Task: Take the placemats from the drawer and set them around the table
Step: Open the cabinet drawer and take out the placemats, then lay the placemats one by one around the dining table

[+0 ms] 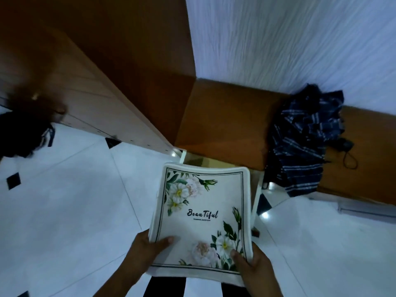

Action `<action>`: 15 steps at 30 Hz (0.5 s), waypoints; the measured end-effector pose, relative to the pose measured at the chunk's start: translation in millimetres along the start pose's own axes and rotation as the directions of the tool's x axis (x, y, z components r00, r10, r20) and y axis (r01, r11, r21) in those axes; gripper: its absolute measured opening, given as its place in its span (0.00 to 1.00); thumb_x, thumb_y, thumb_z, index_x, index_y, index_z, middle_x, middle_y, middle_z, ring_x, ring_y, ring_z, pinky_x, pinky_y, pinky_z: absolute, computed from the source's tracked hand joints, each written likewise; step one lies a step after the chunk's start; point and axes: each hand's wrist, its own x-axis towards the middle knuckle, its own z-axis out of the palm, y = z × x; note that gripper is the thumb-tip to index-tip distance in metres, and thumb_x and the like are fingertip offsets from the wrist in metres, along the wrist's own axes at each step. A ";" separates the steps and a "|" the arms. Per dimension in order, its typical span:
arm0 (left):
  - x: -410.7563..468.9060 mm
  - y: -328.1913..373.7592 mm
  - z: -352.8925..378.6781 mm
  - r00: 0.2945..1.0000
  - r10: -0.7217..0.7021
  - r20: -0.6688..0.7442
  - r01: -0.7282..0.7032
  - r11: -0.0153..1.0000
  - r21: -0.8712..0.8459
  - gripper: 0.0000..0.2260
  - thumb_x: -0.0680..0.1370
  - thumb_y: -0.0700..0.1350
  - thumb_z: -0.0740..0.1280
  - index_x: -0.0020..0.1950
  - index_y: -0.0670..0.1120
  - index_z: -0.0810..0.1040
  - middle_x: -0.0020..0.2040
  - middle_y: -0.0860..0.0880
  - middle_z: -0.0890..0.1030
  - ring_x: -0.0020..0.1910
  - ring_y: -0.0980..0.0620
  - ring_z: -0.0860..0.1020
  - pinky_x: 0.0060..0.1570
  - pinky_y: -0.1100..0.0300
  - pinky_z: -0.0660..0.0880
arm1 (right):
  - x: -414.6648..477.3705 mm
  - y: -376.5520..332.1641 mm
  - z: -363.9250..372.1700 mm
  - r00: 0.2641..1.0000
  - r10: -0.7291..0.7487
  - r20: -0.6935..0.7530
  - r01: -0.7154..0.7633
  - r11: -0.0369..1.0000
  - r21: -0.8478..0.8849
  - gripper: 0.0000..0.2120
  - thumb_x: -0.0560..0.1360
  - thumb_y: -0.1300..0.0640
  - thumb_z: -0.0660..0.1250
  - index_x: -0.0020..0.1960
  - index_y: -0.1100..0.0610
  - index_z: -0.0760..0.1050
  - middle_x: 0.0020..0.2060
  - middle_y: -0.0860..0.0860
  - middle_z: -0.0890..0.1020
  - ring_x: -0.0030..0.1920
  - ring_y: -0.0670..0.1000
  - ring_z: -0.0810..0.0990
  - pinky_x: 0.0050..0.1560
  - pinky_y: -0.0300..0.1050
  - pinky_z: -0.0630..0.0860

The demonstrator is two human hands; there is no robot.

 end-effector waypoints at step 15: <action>-297.7 -8.1 -128.7 0.807 0.108 -0.580 -0.352 0.877 -0.326 0.05 0.72 0.43 0.75 0.43 0.46 0.81 0.35 0.52 0.84 0.36 0.54 0.81 0.30 0.69 0.73 | -201.3 -227.2 10.0 0.691 -0.511 0.512 0.698 0.655 -0.288 0.08 0.74 0.47 0.70 0.47 0.52 0.79 0.36 0.50 0.85 0.37 0.47 0.83 0.31 0.33 0.74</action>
